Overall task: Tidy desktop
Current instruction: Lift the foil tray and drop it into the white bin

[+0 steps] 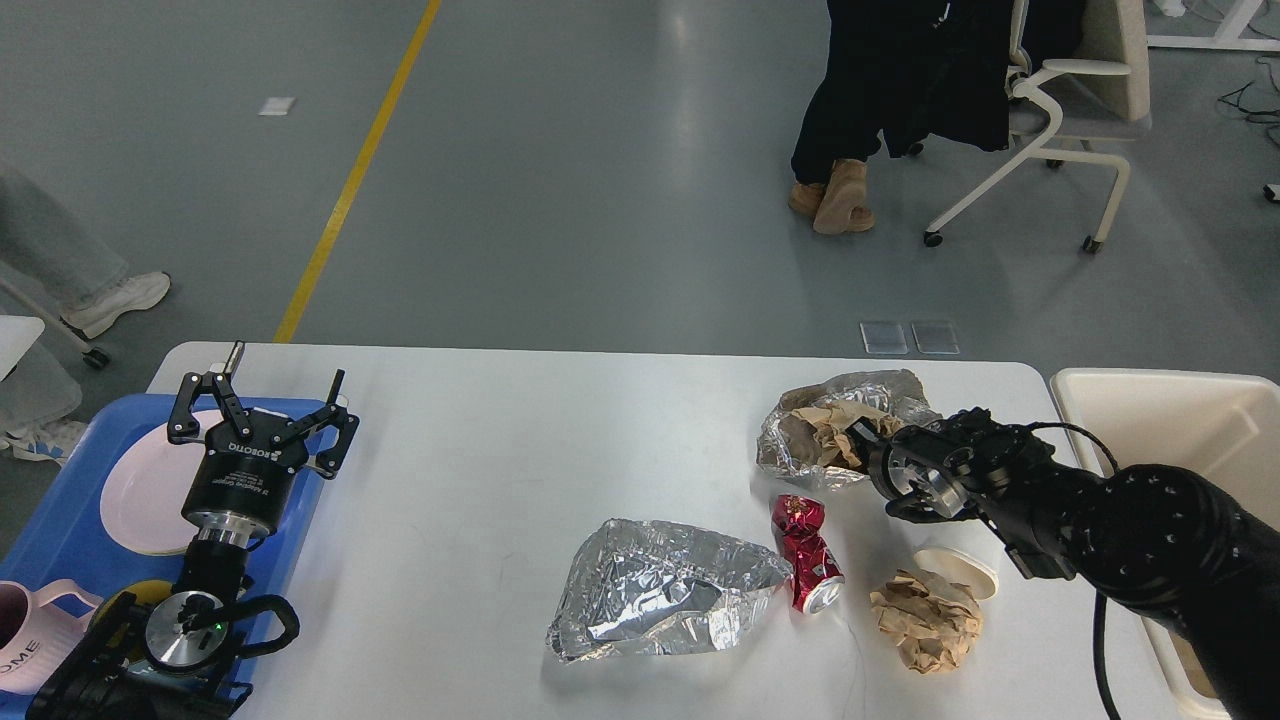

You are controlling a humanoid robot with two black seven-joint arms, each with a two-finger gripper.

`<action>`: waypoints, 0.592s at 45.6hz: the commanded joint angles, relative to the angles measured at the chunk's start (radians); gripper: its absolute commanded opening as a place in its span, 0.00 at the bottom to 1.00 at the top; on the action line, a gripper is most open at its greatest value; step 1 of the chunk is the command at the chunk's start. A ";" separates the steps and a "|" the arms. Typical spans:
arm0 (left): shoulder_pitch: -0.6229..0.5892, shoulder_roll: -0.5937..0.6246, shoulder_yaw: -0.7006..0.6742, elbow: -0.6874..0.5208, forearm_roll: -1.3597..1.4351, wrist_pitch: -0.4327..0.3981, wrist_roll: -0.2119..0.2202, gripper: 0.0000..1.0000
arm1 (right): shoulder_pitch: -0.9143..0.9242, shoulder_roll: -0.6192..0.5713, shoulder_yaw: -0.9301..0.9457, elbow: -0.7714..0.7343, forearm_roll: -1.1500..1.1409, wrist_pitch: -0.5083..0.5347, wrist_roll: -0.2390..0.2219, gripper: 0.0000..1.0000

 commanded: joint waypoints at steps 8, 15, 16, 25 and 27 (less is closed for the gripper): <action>0.000 0.000 0.000 0.000 0.000 0.000 0.000 0.96 | 0.109 -0.056 0.000 0.142 -0.001 -0.006 -0.012 0.00; 0.000 0.000 0.000 0.000 0.000 0.000 0.000 0.96 | 0.259 -0.124 -0.032 0.330 -0.012 -0.021 -0.055 0.00; 0.000 0.000 0.000 0.000 0.000 0.000 0.000 0.96 | 0.296 -0.137 -0.054 0.372 -0.011 -0.023 -0.058 0.00; 0.000 0.000 0.002 0.000 0.000 0.000 0.000 0.96 | 0.578 -0.187 -0.284 0.660 -0.012 0.003 -0.056 0.00; 0.000 -0.002 0.000 0.000 0.000 0.000 0.000 0.96 | 0.662 -0.191 -0.342 0.744 -0.015 0.014 -0.049 0.00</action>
